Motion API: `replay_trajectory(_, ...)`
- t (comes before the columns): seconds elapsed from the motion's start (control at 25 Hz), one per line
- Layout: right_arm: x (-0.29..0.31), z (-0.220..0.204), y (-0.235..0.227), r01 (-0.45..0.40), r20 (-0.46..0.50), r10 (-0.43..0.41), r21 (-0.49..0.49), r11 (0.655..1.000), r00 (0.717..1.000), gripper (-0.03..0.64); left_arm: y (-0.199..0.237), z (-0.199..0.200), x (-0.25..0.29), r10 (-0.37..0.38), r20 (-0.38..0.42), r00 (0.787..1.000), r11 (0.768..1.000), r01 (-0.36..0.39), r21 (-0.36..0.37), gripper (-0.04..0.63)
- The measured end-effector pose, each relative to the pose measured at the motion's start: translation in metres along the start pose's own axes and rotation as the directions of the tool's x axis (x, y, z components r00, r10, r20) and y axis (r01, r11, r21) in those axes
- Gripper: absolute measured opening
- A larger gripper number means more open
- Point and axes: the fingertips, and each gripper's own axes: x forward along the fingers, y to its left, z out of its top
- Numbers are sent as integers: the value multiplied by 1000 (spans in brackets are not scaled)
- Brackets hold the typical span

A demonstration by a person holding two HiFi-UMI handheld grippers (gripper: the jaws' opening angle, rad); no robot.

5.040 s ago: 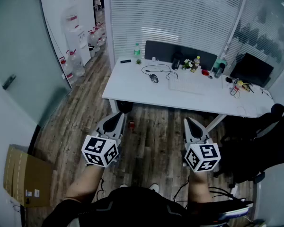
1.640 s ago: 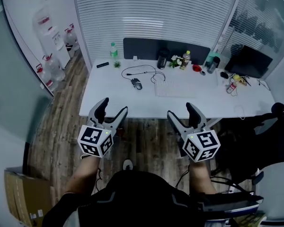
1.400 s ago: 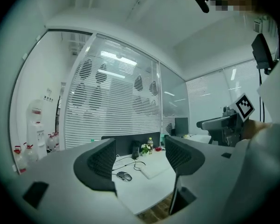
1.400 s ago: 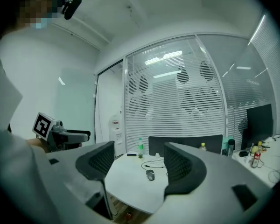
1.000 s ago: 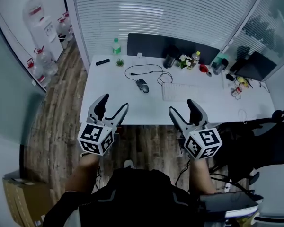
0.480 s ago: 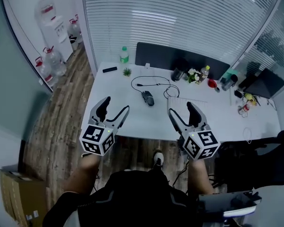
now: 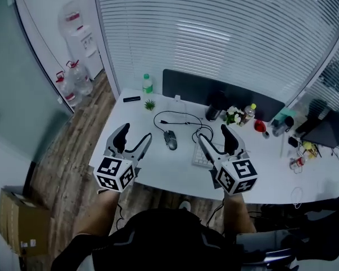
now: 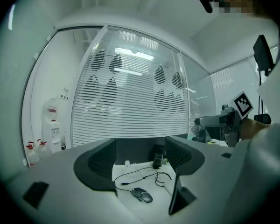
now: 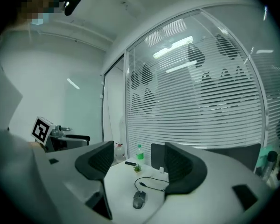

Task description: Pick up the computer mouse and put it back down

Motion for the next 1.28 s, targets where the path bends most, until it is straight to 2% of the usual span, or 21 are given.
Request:
replay_trajectory(0.2, 19, 5, -45, -48, 3, 48, -13, 999, 999, 337, -21, -1, 34, 36, -16, 999, 999, -37, -39, 336)
replay_trajectory(0.4, 44, -2, -58, -106, -22, 106, -8, 994, 994, 337, -28, -5, 59, 53, -43, 998, 998, -54, -12, 336)
replay_trajectory(0.68, 88, -8, -47, -91, -27, 92, 31, 995, 995, 336, 26, -9, 73, 59, -69, 996, 998, -60, -14, 336)
replay_trajectory(0.88, 121, -17, -29, -84, -70, 87, 36, 996, 994, 337, 61, -19, 83, 35, -89, 995, 999, -36, -9, 336)
replay_trajectory(1.04, 154, -42, -24, -77, -126, 83, 50, 996, 989, 337, 85, -42, 97, 24, -136, 990, 1000, -25, -10, 336)
replay_trajectory(1.16, 171, -70, -23, -55, -164, 67, 74, 996, 984, 337, 99, -65, 103, 12, -172, 985, 999, -19, -38, 336)
replay_trajectory(1.28, 185, -101, -17, -46, -218, 68, 107, 993, 974, 337, 111, -89, 104, -12, -201, 980, 994, -10, -105, 336)
